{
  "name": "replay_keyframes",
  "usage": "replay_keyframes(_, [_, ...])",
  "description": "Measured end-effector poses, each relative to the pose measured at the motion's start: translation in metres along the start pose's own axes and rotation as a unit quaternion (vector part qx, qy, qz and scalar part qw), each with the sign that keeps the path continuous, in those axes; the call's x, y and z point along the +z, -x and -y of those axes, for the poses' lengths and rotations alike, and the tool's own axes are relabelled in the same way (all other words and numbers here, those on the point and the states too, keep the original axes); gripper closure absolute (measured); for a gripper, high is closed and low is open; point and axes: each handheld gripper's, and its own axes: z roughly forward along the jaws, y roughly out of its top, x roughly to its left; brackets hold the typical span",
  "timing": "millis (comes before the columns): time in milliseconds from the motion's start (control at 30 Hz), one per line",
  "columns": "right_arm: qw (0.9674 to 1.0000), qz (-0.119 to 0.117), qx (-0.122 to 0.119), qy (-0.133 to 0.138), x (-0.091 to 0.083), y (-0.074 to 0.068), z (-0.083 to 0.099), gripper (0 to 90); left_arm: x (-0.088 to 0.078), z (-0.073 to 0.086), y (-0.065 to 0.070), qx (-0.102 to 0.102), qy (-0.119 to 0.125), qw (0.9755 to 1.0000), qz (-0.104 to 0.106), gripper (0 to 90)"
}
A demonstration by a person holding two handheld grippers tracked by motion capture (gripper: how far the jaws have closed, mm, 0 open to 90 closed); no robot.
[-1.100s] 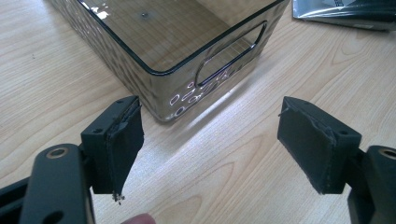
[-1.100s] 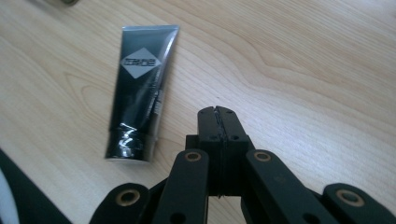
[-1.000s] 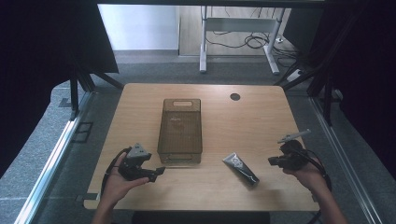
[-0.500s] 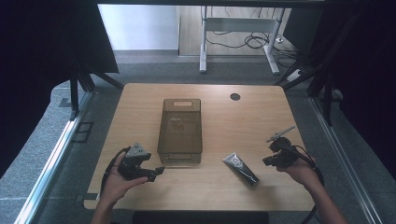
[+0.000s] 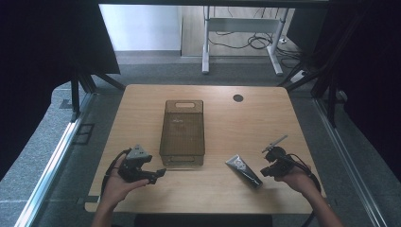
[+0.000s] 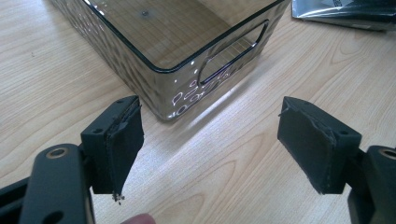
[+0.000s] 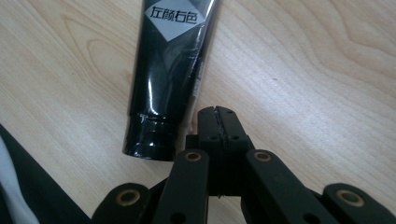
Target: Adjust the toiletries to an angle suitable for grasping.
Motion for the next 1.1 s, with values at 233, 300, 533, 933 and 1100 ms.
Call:
replay_keyframes(233, [1.0,-0.005,-0.002,-0.003,0.002,-0.002,0.002,89.6,0.002,0.001,-0.001,0.001,-0.006,1.0,0.0,22.7])
replay_keyframes(300, [1.0,-0.006,-0.002,-0.004,0.002,-0.003,0.003,89.6,0.002,0.001,-0.001,0.002,-0.006,1.0,0.0,22.6])
replay_keyframes(533, [0.9998,-0.009,-0.012,-0.013,0.003,-0.009,0.008,89.6,0.003,0.001,-0.001,0.003,-0.008,1.0,0.001,22.6])
replay_keyframes(933, [0.9991,-0.032,-0.024,-0.01,0.005,-0.02,0.01,89.6,0.004,0.001,0.0,0.005,-0.01,0.9999,0.0,22.6])
replay_keyframes(1100, [0.9985,-0.046,-0.027,-0.005,0.008,-0.027,0.009,89.6,0.004,0.001,0.001,0.004,-0.01,0.9999,0.0,22.6])
